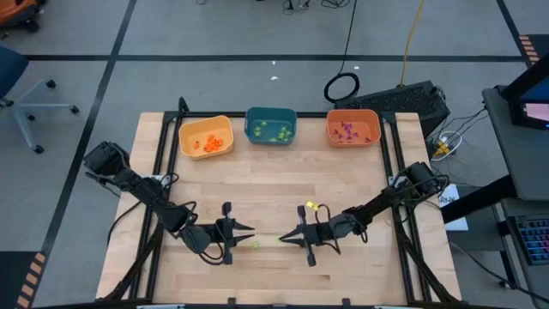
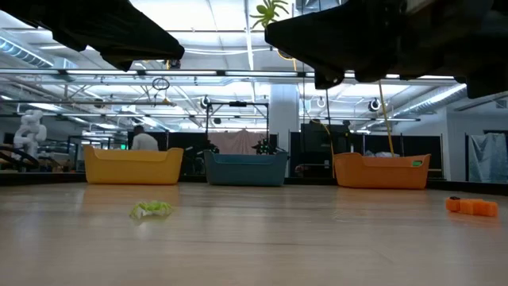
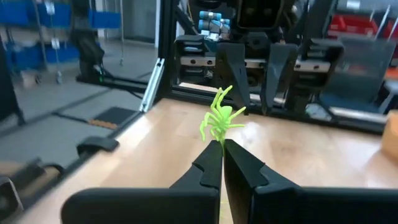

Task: Sort Halloween decoration
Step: Put the green spider toy into the blue bin

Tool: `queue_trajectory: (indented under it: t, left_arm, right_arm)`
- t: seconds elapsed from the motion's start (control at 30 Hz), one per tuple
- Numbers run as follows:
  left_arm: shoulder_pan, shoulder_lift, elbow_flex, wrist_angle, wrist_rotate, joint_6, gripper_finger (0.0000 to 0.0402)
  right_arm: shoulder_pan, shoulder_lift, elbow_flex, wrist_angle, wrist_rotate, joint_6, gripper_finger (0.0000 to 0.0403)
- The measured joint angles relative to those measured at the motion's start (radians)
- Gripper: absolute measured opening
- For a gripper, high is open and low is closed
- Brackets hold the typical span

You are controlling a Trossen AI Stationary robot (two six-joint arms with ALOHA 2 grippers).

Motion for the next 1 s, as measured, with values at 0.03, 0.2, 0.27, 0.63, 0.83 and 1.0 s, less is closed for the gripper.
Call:
queue_trajectory:
  t: [0.03,0.2,0.27,0.63,0.83,1.0]
  left_arm:
    - [0.0,0.0,0.0,0.0,0.0,0.0,0.0075]
    - [0.0,0.0,0.0,0.0,0.0,0.0,0.0075]
    - [0.0,0.0,0.0,0.0,0.0,0.0,0.0075]
    - [0.0,0.0,0.0,0.0,0.0,0.0,0.0075]
    - [0.0,0.0,0.0,0.001,0.0,0.0,0.0075]
    - [0.0,0.0,0.0,0.001,0.0,0.0,0.0075]
  right_arm:
    - [0.0,0.0,0.0,0.0,0.0,-0.032,0.0]
    - [-0.005,0.0,0.0,0.0,0.0,-0.227,0.0]
    - [-0.006,0.0,0.0,0.0,0.001,-0.32,0.0]
    - [-0.006,-0.002,0.0,-0.037,0.082,-0.448,0.0]
    - [-0.005,-0.002,0.0,-0.047,0.083,-0.408,0.0]
    - [-0.005,-0.002,0.0,-0.048,0.083,-0.398,0.0]
